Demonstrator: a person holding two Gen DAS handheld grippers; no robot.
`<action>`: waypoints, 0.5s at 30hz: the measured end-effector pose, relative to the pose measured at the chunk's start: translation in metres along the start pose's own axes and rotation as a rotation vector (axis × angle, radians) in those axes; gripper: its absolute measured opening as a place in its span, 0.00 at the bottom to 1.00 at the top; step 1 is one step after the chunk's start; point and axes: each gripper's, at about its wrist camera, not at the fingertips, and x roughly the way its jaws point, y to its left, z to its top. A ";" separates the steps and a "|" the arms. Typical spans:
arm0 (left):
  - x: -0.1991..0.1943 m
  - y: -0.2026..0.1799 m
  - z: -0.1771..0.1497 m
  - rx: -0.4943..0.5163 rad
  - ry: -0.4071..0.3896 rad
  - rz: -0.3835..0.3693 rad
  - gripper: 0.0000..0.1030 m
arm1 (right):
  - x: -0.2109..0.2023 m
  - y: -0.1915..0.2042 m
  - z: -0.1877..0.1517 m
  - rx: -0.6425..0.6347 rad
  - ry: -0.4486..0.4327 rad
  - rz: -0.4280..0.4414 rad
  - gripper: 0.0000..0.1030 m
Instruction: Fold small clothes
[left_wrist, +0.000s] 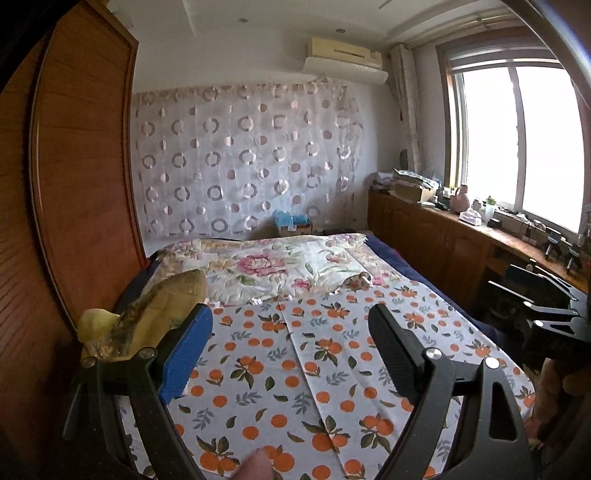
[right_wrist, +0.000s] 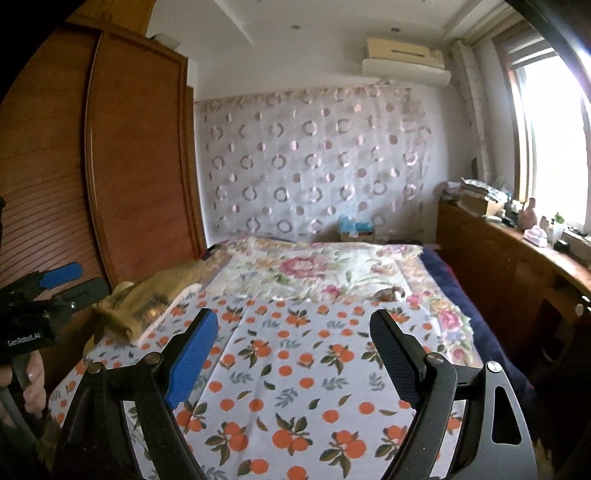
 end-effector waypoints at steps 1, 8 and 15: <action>-0.002 -0.001 0.000 -0.003 -0.004 -0.001 0.84 | -0.001 -0.001 -0.002 0.001 -0.008 -0.008 0.83; -0.004 -0.003 -0.002 -0.006 -0.017 0.006 0.84 | 0.008 0.007 -0.014 0.000 -0.021 -0.024 0.83; -0.004 -0.003 -0.005 -0.005 -0.016 0.016 0.84 | 0.012 0.004 -0.016 0.003 -0.021 -0.023 0.83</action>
